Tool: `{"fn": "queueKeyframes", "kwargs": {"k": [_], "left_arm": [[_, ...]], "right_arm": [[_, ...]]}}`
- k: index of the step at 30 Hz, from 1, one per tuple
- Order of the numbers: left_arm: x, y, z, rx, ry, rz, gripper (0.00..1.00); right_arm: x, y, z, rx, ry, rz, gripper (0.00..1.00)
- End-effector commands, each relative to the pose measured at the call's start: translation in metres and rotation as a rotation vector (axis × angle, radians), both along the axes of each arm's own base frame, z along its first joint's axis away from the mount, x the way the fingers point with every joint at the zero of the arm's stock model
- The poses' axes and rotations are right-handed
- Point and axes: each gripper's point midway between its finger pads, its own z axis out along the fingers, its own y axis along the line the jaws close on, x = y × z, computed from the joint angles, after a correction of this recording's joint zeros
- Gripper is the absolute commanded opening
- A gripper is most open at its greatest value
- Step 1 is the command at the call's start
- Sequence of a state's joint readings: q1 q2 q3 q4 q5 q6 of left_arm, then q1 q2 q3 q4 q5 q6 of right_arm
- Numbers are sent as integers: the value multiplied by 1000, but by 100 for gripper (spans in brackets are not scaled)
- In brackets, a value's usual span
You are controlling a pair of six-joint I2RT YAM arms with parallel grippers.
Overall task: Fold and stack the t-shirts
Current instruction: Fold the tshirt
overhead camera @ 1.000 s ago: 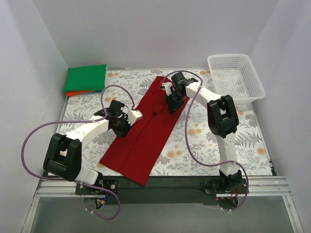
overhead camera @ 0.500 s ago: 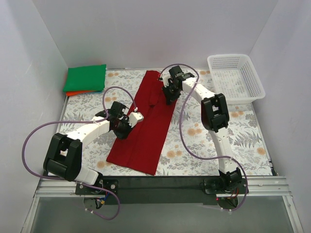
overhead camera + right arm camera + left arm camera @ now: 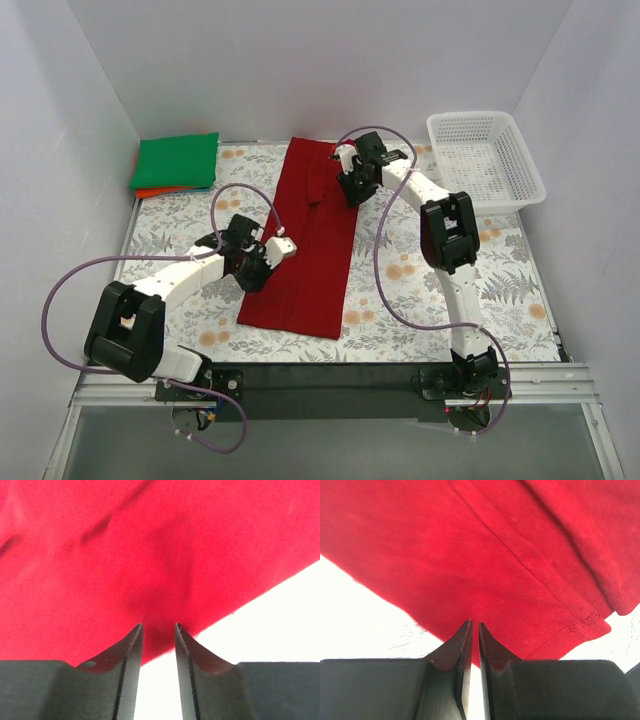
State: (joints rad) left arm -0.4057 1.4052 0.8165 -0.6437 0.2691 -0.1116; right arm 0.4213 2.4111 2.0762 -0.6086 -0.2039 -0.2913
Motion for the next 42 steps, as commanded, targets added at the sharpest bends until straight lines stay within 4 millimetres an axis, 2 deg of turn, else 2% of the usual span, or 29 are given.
{"fn": "queueKeyframes", "kwargs": {"k": [1, 5, 9, 10, 11, 13, 14, 15, 17, 19, 22, 23, 24, 27, 31, 32, 33, 34, 35, 37, 38, 40, 41, 42], "left_arm": [[-11, -4, -10, 9, -9, -42, 9], [-31, -6, -35, 61, 31, -88, 9], [-54, -18, -50, 88, 91, -147, 8], [-56, -22, -50, 87, 94, -154, 8], [-61, -27, -49, 78, 106, -154, 8], [-75, -42, -46, 67, 125, -195, 8], [-80, -51, -43, 51, 140, -188, 8], [-85, -58, -41, 40, 152, -196, 8], [-101, -74, -37, 27, 179, -220, 8], [-112, -88, -33, 14, 190, -256, 8], [-112, -94, -23, -11, 191, -239, 9], [-109, -97, -14, -34, 164, -239, 11], [-107, -97, -8, -52, 151, -233, 12], [-104, -98, 15, -125, 123, -224, 20], [-97, -90, 42, -218, 119, -219, 25], [-99, -85, 45, -224, 115, -226, 26], [-99, -82, 60, -259, 60, -246, 31], [-100, -81, 66, -272, 28, -265, 34], [-104, -78, 71, -287, -5, -310, 38], [-109, -73, 85, -321, -88, -359, 45], [-115, -66, 79, -301, -105, -423, 46], [-121, -58, 71, -276, -126, -490, 47], [-124, -55, 69, -271, -139, -517, 47], [-129, -50, 59, -254, -147, -583, 48]], "right_arm": [[-15, -5, 65, 47, -67, 9, 40], [-47, -9, 88, 87, -29, 21, 45], [-79, -10, 91, 120, 61, 44, 45], [-90, -13, 83, 114, 98, 47, 45], [-96, -14, 84, 118, 112, 53, 45], [-114, -15, 86, 134, 145, 72, 45], [-127, -19, 74, 124, 188, 75, 45], [-135, -20, 78, 134, 192, 85, 45], [-153, -25, 67, 121, 233, 104, 45], [-167, -26, 65, 121, 250, 126, 45], [-201, -24, 52, 153, 334, 185, 45], [-212, -20, 50, 152, 348, 212, 44], [-229, -21, 40, 146, 390, 235, 44], [-258, -16, 23, 122, 443, 297, 42], [-273, -18, 8, 81, 473, 318, 40], [-271, -18, 14, 82, 452, 319, 40], [-268, -18, 21, 83, 418, 332, 40], [-266, -19, 28, 84, 387, 342, 41], [-261, -19, 48, 98, 311, 357, 44], [-257, -24, 66, 81, 196, 427, 48], [-260, -30, 81, 74, 117, 466, 52], [-261, -44, 86, 3, -7, 571, 55], [-273, -51, 88, -15, -50, 614, 58], [-279, -57, 86, -46, -79, 650, 58]]}}
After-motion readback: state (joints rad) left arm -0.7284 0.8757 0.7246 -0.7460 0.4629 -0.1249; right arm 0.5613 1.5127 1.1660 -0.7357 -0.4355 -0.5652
